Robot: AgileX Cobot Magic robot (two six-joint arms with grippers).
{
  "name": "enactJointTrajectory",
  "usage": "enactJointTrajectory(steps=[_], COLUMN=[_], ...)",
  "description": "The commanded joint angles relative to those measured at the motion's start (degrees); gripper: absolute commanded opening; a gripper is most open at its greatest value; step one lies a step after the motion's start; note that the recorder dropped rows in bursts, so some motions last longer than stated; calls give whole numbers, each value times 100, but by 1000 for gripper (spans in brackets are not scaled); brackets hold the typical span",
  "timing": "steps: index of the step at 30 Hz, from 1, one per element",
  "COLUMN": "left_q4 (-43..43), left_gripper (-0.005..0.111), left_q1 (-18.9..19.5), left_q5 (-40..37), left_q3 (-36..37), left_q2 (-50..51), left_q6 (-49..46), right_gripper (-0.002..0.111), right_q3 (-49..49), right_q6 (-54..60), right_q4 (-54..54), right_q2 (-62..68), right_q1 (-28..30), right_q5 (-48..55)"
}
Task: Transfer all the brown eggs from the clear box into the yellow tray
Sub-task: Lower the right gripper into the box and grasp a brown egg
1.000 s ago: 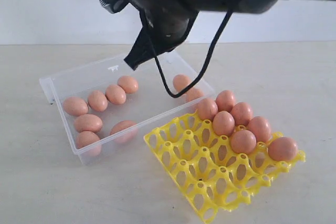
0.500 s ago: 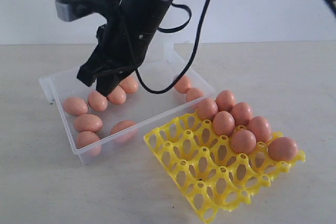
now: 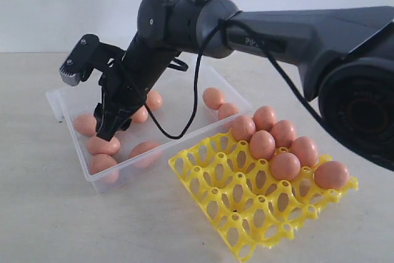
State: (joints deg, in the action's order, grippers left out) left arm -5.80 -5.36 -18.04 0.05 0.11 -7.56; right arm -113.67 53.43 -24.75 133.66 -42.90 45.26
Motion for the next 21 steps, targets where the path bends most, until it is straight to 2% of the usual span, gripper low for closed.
enactJointTrajectory(steps=[1, 9, 17, 21], left_q4=[45, 45, 45, 45], left_gripper=[-4, -4, -4, -4], left_q1=[4, 4, 4, 4], left_q5=[48, 48, 48, 48], left_q3=[-5, -5, -5, -5], left_q2=[-11, -11, -11, -11], left_q6=[-2, -2, -2, -2], right_gripper=[57, 57, 57, 57], right_q3=[-64, -64, -64, -64], right_q6=[67, 40, -417, -643], right_q4=[-15, -65, -53, 14], right_q2=[190, 343, 390, 475], right_q1=[-103, -232, -232, -232], right_q5=[-620, -583, 51, -12])
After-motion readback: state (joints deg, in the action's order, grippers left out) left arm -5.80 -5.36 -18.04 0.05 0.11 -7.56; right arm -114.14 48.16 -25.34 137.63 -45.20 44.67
